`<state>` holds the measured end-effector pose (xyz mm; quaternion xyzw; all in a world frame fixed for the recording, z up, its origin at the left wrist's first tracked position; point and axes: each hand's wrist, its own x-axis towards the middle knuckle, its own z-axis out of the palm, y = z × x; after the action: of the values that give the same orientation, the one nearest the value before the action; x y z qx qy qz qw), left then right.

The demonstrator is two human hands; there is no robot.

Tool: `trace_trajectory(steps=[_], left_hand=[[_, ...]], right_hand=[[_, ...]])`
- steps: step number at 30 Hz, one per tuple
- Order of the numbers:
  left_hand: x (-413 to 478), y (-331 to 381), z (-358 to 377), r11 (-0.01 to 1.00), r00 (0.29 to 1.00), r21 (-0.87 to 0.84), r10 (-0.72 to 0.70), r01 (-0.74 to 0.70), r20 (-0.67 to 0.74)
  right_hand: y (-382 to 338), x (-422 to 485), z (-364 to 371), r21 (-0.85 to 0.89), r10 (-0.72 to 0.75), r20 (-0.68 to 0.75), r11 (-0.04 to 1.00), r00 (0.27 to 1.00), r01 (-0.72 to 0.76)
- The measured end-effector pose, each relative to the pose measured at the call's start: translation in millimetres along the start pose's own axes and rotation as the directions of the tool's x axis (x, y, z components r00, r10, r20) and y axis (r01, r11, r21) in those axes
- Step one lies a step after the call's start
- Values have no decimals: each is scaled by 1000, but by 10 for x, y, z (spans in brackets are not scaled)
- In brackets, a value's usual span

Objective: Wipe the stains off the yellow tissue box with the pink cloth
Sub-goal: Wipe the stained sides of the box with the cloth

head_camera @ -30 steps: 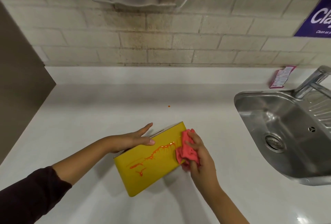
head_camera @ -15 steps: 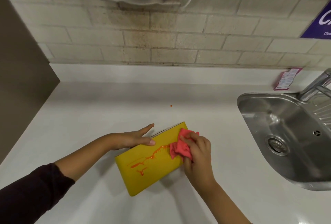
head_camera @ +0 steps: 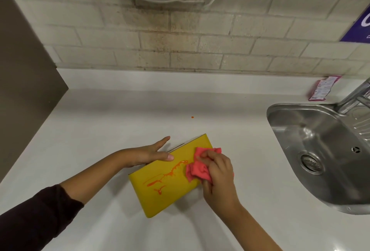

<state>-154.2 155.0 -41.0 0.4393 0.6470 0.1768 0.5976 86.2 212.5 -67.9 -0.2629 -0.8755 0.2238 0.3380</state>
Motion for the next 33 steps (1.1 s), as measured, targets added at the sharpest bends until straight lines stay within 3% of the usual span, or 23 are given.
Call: trace_trajectory(steps=[3,7,10,14,17,24,26,30,33], left_hand=[[-16,21,21,999,1000,42,-27,26,13],[-31,61,28,997,998,58,-58,57,18],[-39,95,40,996,997,46,-72,71,15],[-88,128,52,998,999,29,-50,50,2],[-79,144,69,996,998,63,-68,67,13],[-53,139,46,995,998,80,-55,52,33],[-54,119,42,999,999,26,-34,34,16],[-33,63,40,1000,1000,-19,-9,9,-1],[-50,94,36,1000,999,15,-11,11,38]], right_hand=[[188,-48,-168,-10,-72,73,997,995,73],[107,118,-85,43,174,-69,984,982,-172],[-78,190,39,47,204,-123,979,971,-199],[-44,48,-65,-11,-11,16,1000,1000,11],[197,2,-285,-111,-214,131,967,968,228],[48,116,-39,28,42,-86,999,995,-40],[-31,95,30,35,-6,-71,999,997,8],[39,-39,-76,73,-237,81,970,968,232],[116,-28,-134,82,-194,46,978,980,190]])
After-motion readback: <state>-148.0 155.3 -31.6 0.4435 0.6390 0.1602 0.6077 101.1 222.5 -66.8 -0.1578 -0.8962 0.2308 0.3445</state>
